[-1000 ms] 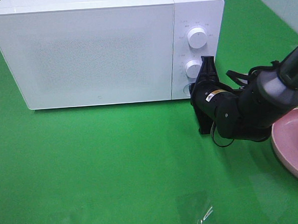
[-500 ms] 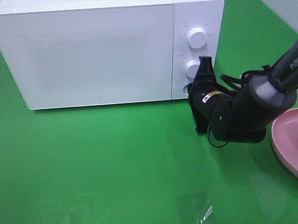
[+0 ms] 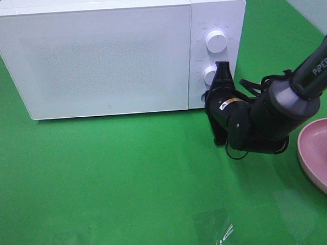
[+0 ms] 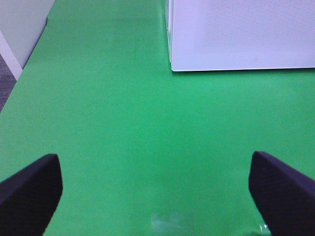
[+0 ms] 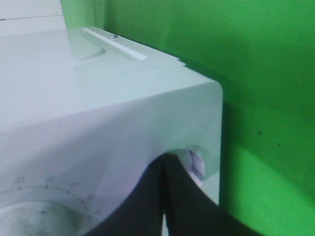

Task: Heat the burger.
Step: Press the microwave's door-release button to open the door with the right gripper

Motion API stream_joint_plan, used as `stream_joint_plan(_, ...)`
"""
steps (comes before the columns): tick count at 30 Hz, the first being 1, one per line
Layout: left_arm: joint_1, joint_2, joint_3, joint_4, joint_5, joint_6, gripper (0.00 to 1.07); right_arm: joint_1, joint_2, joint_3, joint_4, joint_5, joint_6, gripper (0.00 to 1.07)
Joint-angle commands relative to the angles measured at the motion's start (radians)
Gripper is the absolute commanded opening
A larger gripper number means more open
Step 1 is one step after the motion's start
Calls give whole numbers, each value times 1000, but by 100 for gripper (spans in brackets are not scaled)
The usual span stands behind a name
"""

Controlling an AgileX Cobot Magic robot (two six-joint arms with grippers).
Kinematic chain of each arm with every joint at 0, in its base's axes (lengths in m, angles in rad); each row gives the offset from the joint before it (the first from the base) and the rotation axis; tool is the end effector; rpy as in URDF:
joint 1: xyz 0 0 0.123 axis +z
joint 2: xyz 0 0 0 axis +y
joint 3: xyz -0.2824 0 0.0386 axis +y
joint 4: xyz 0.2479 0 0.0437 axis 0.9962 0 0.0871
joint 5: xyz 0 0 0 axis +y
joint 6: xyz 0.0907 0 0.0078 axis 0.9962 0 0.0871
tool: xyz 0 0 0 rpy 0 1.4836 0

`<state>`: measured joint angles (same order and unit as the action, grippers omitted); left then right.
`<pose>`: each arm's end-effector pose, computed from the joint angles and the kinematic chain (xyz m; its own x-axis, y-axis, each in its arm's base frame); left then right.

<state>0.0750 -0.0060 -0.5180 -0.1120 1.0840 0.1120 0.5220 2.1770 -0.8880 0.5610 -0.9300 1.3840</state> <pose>-0.0085 -0.0097 0.2806 -0.4502 0.0254 -0.8926 0.0401 0.9992 0.0083 0.3494 0.1562 0.0785 -0.0511 0.9986 0.0158 0.3132 0.0010 0.9497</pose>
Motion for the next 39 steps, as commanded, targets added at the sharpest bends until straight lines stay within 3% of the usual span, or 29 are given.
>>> stream_joint_plan(1,-2,-6,2,-1,-14,0,95,-60,-22,-86,1,-244,-33,0)
stream_joint_plan(19,-2,-6,2,-1,-14,0,95,-69,-31,-114,3,-239,-73,0)
stream_joint_plan(39,-2,-6,2,-1,-14,0,95,-13,-87,21,-65,-30,21,0)
